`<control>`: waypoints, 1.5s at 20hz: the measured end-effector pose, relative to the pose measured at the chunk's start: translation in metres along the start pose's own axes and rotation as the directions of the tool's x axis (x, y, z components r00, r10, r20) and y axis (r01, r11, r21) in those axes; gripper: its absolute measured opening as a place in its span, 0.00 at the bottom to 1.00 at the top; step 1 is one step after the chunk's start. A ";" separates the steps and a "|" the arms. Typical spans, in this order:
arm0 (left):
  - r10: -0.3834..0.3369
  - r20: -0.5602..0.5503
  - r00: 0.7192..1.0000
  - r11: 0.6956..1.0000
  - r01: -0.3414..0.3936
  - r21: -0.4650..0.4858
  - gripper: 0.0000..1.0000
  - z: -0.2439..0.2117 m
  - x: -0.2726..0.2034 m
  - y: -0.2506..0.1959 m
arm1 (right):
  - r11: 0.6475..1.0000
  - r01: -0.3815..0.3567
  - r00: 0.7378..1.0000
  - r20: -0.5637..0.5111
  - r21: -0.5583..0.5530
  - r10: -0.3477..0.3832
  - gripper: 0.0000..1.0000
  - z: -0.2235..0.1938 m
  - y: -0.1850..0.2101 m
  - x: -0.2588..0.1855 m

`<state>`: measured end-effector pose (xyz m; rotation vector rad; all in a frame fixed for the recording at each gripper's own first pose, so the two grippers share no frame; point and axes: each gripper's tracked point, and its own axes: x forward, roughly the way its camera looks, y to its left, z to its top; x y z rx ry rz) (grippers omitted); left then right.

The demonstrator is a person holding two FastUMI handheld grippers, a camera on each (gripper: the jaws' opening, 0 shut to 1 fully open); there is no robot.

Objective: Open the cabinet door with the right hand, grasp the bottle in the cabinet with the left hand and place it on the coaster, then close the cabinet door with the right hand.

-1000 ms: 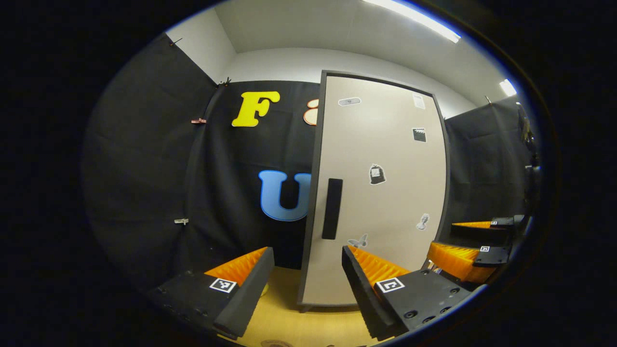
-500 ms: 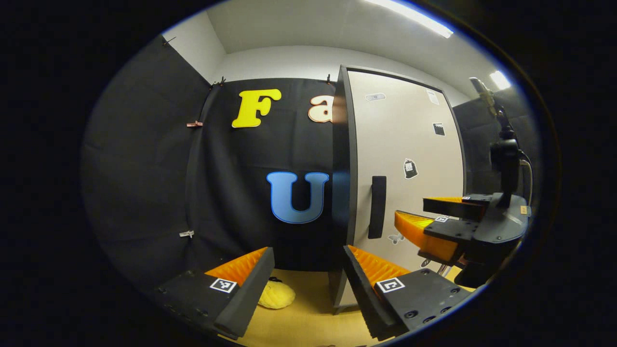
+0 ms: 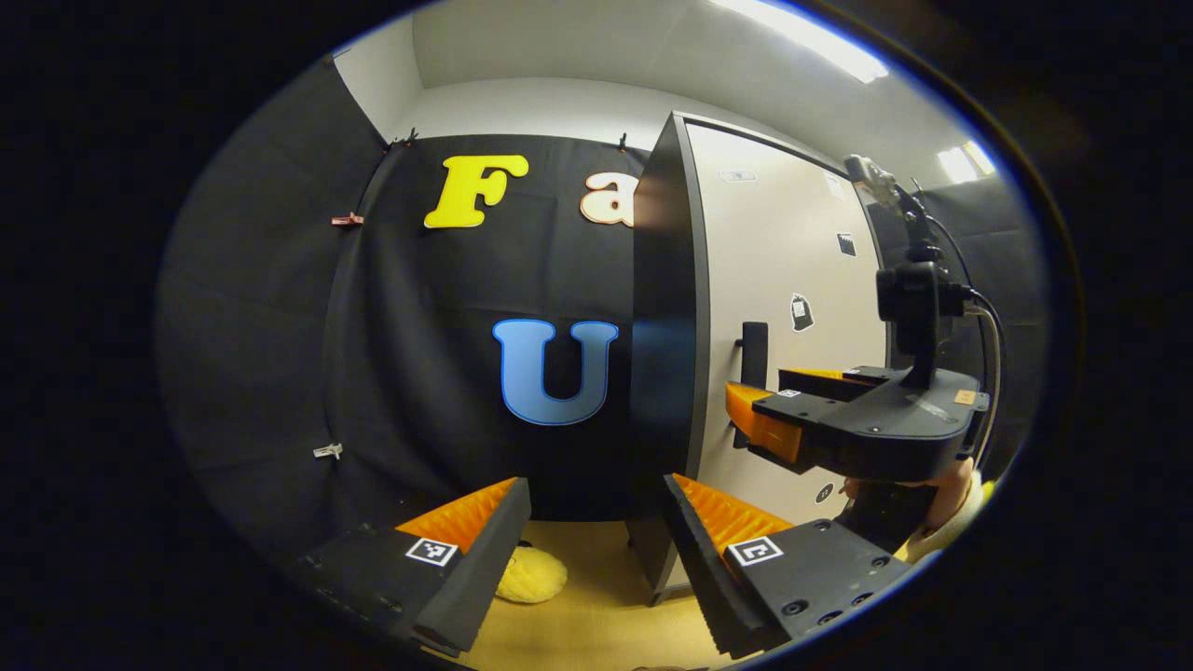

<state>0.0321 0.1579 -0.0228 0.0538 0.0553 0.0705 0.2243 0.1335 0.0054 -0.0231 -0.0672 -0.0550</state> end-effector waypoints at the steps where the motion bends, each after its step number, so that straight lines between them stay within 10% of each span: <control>1: -0.010 0.002 1.000 1.000 0.010 -0.001 0.89 0.000 0.001 0.000 | 1.000 0.021 1.000 -0.001 0.008 -0.021 0.82 -0.001 -0.002 0.005; 5: -0.038 -0.005 0.999 0.999 0.038 -0.012 0.90 -0.005 0.003 0.002 | 0.999 0.045 0.999 -0.001 0.019 -0.045 0.72 -0.004 -0.002 0.018; 6: -0.045 -0.006 0.999 0.999 0.045 -0.015 0.89 -0.006 0.003 0.002 | 0.998 0.054 0.999 0.006 0.016 -0.054 0.49 -0.003 0.003 0.019; 11: -0.048 -0.009 0.999 0.999 0.048 -0.020 0.89 -0.009 0.001 0.007 | 0.990 0.142 0.990 0.028 -0.002 -0.141 0.42 -0.002 -0.001 0.020; 15: -0.039 -0.004 0.999 0.999 0.039 -0.014 0.89 -0.007 -0.006 0.010 | 0.992 0.128 0.992 0.007 0.000 -0.128 0.13 -0.003 -0.001 0.020; 30: -0.113 0.021 0.993 0.993 0.112 0.027 0.89 0.006 -0.044 -0.066 | 0.994 -0.090 0.996 -0.017 0.058 0.091 0.13 0.012 -0.007 -0.070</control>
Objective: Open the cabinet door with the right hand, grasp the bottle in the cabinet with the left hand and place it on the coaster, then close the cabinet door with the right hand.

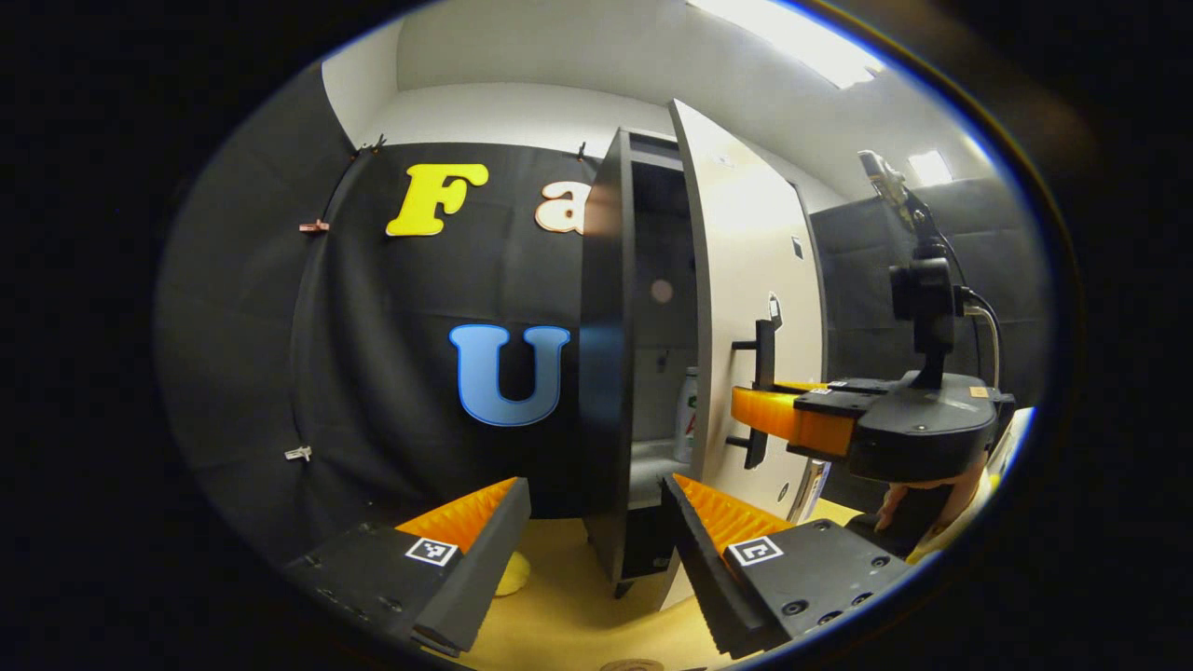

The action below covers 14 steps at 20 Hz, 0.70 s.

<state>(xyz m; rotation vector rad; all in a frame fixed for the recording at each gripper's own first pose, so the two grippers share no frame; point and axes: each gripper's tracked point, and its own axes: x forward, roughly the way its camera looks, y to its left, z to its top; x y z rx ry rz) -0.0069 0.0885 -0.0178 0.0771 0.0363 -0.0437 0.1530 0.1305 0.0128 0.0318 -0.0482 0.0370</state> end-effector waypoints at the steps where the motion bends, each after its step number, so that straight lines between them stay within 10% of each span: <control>1: 0.003 0.008 1.000 1.000 -0.003 0.005 0.89 0.004 -0.004 -0.010 | 1.000 -0.015 1.000 0.003 0.001 0.015 0.13 0.002 -0.003 -0.010; 14: 0.042 -0.026 0.999 0.998 -0.043 -0.039 0.89 -0.005 -0.037 -0.151 | 0.985 -0.171 0.985 -0.025 0.015 0.171 0.13 0.011 -0.085 -0.122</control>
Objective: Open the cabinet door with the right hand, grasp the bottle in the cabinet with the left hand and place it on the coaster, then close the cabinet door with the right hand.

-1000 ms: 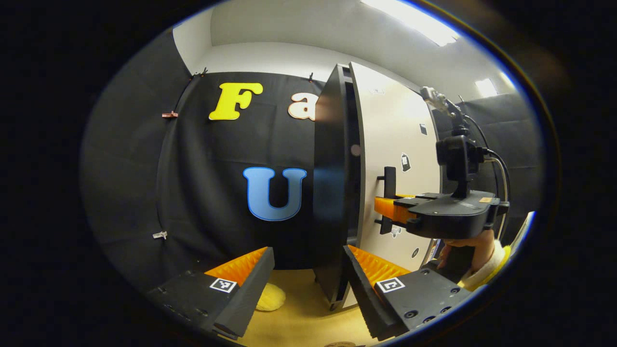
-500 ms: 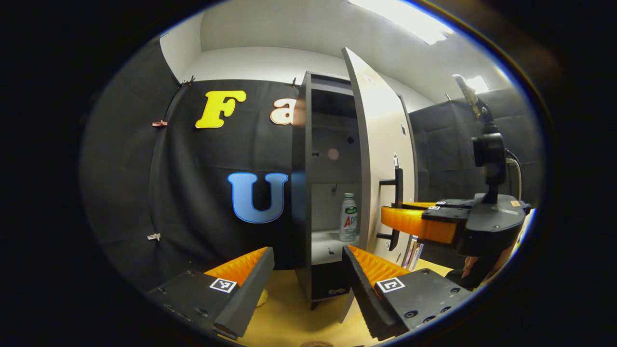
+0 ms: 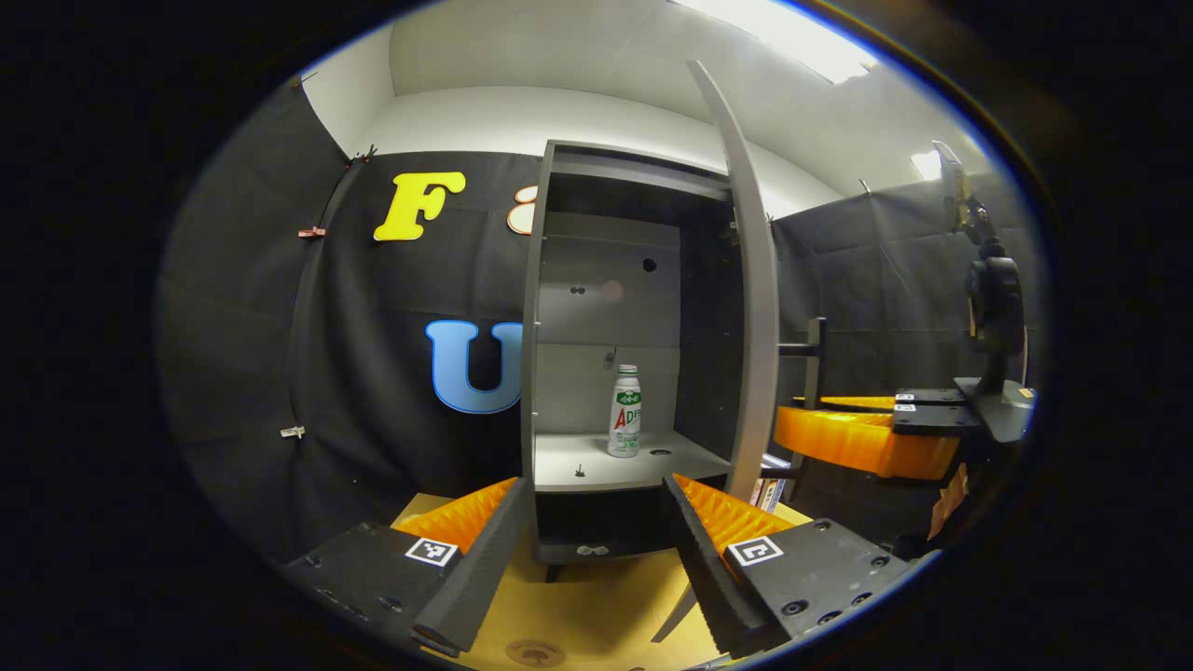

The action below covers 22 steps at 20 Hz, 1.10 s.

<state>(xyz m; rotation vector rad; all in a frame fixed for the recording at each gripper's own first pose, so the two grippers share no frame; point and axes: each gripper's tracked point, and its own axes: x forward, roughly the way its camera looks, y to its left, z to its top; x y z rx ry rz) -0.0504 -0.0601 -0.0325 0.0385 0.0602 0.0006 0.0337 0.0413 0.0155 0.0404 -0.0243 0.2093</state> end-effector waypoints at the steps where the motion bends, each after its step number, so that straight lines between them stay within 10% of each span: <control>1: 0.005 -0.002 1.000 1.000 -0.005 -0.002 0.89 0.000 0.000 -0.008 | 1.000 0.004 1.000 -0.005 0.005 -0.004 0.13 0.001 -0.008 -0.007; 22: 0.118 -0.021 0.993 0.991 -0.117 0.065 0.90 -0.006 0.020 -0.052 | 0.971 0.237 0.972 0.010 -0.027 -0.236 0.10 0.006 -0.148 -0.070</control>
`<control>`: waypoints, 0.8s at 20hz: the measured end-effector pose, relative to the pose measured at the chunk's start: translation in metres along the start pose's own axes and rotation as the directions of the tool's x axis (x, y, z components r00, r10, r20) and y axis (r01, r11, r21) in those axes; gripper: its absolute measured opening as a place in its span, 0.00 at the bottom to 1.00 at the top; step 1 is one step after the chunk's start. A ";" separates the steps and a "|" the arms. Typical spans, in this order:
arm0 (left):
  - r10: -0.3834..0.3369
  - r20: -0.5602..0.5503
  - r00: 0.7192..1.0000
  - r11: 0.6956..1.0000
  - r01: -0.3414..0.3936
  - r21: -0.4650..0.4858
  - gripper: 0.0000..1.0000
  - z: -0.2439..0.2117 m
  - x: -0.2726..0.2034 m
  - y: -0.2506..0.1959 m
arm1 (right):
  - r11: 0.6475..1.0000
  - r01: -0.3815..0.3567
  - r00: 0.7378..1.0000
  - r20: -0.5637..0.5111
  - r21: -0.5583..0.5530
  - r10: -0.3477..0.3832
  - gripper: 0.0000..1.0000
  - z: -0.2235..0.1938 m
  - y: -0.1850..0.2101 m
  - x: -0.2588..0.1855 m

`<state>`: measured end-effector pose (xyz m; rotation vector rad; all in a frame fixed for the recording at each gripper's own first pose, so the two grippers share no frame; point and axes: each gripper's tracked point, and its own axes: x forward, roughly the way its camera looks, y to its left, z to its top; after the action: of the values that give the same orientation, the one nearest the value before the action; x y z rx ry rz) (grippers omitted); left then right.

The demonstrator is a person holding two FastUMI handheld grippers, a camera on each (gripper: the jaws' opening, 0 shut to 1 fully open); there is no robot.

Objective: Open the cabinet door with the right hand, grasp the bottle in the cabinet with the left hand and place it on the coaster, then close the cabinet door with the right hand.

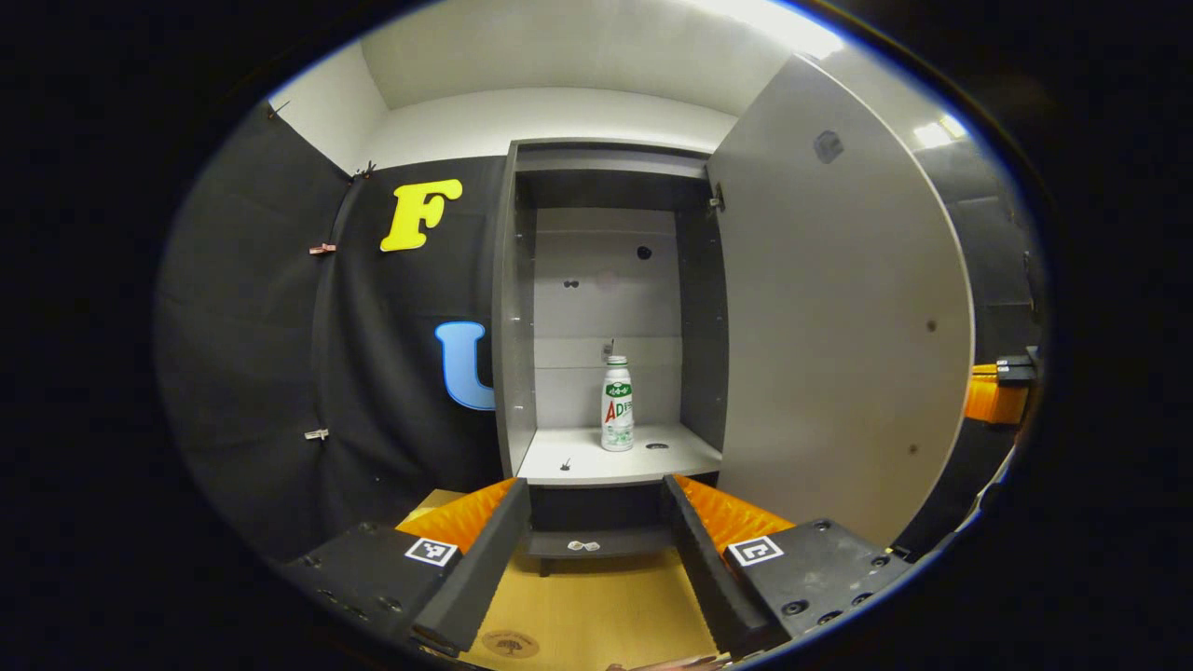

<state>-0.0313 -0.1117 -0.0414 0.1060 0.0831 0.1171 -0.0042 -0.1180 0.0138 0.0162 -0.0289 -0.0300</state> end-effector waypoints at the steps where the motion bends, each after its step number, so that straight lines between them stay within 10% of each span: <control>1: -0.002 0.001 1.000 1.000 0.002 0.000 0.87 0.002 0.007 0.000 | 1.000 0.017 1.000 0.000 0.004 -0.017 0.08 0.001 -0.007 0.000; 7: -0.113 0.053 0.992 0.992 0.116 -0.054 0.87 0.025 0.064 -0.017 | 0.999 0.027 0.998 0.049 0.044 -0.029 0.06 0.015 -0.011 -0.014; 16: -0.297 0.084 0.951 0.955 0.298 0.000 0.88 0.032 0.189 -0.038 | 0.970 0.244 0.967 0.074 -0.013 -0.242 0.14 0.024 -0.005 -0.057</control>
<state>0.1626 -0.1301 -0.0284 0.0840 0.0146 -0.1883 -0.0620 -0.1221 0.0362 -0.0032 -0.0989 -0.2767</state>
